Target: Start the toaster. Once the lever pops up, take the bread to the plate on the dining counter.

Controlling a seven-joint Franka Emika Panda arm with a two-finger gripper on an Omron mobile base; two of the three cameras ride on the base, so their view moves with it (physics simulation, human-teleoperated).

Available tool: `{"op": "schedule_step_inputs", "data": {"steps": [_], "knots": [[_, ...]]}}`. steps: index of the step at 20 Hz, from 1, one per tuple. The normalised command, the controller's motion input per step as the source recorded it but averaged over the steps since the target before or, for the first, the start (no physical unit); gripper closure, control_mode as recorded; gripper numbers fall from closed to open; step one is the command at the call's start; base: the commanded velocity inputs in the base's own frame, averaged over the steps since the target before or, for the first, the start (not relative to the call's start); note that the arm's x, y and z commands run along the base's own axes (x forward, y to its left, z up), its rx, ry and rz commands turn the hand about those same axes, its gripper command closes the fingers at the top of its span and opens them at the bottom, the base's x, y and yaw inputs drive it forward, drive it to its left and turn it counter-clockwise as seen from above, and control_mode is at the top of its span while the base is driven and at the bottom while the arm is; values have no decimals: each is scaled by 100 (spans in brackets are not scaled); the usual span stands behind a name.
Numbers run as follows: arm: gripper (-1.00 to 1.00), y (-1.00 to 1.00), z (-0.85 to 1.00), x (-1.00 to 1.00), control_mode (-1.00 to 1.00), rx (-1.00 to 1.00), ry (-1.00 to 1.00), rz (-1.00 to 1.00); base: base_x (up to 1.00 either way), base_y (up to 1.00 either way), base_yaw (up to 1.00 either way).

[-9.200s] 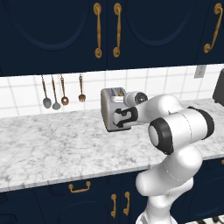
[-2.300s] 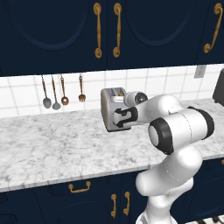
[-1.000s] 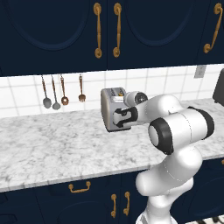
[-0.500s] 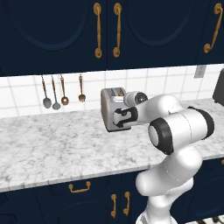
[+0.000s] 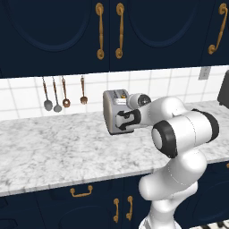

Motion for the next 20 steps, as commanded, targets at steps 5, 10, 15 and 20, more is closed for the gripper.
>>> {"op": "schedule_step_inputs", "data": {"steps": [5, 10, 15, 20], "knots": [[-100, 0, 0, 0, -100, 0, 0, 0, 0, 0, 0], [-100, 0, 0, 0, -100, 0, 0, 0, 0, 0, 0], [-100, 0, 0, 0, -100, 0, 0, 0, 0, 0, 0], [-100, 0, 0, 0, -100, 0, 0, 0, 0, 0, 0]]}}
